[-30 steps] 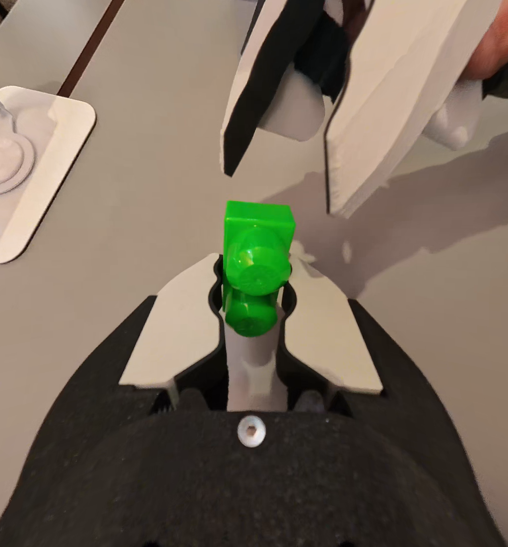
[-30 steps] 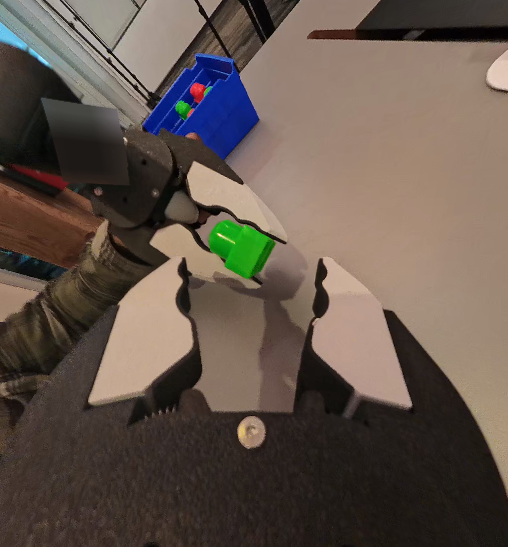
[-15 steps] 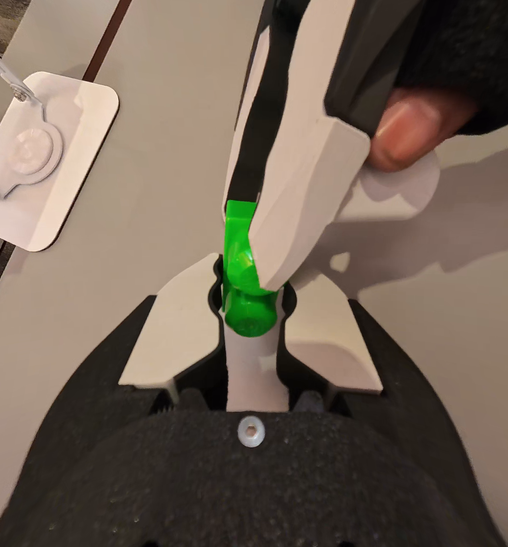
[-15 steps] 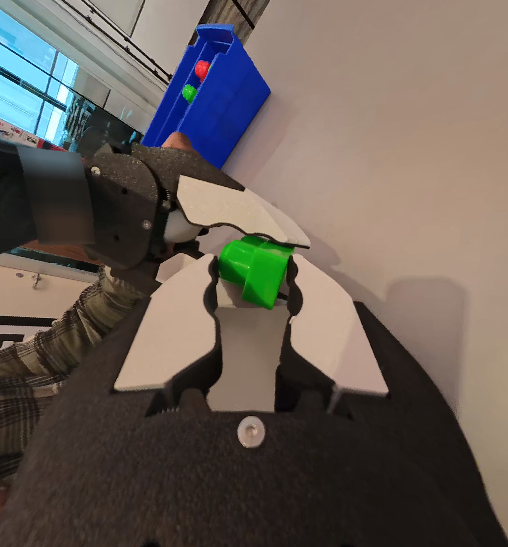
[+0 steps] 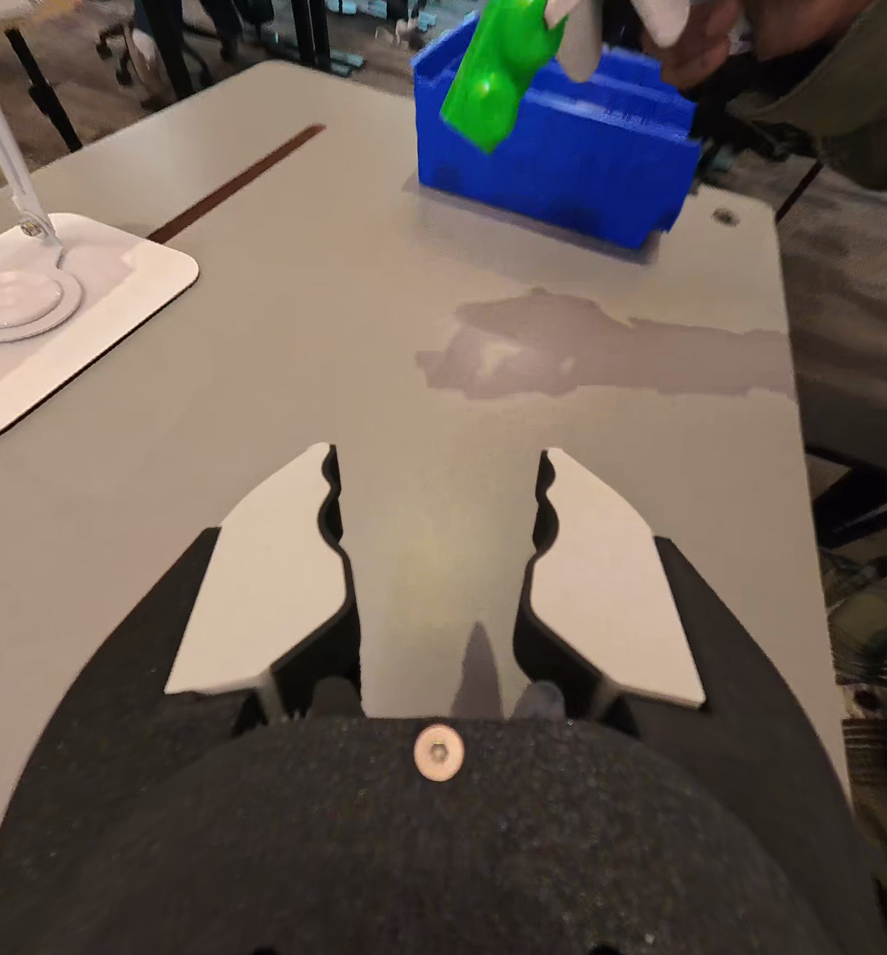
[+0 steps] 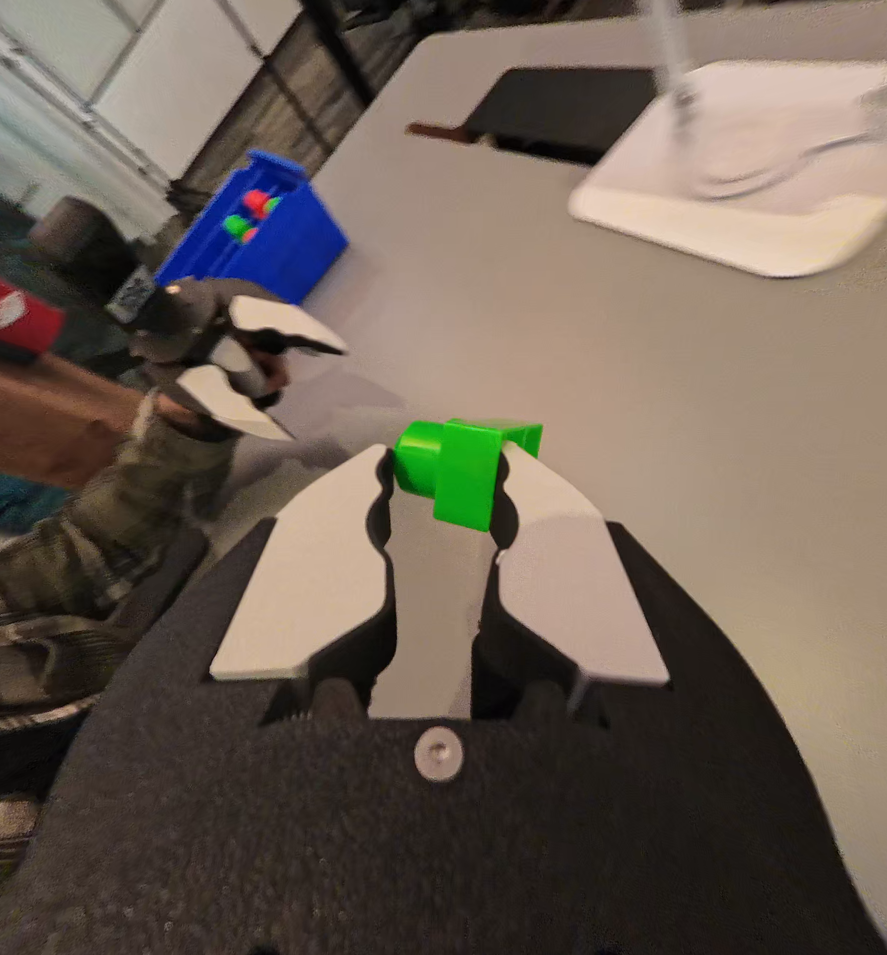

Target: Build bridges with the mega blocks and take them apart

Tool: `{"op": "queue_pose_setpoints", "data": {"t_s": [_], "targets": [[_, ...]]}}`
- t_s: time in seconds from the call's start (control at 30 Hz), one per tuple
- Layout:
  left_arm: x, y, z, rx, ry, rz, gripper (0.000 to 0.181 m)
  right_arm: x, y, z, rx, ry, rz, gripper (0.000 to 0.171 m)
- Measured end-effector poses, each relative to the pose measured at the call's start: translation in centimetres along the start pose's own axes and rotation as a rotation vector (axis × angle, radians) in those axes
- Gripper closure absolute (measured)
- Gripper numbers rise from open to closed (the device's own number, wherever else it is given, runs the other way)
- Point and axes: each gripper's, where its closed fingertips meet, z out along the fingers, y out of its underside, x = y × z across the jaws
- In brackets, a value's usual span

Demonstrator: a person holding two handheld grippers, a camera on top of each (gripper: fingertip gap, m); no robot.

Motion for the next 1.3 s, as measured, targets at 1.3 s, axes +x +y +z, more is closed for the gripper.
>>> {"op": "queue_pose_setpoints", "data": {"t_s": [1.3], "targets": [[-2.8, -1.9, -12.1, 0.179, -0.161, -0.061, 0.12, 4.3, 5.3, -14.7, 0.122, 0.421, -0.288, 0.082]]}}
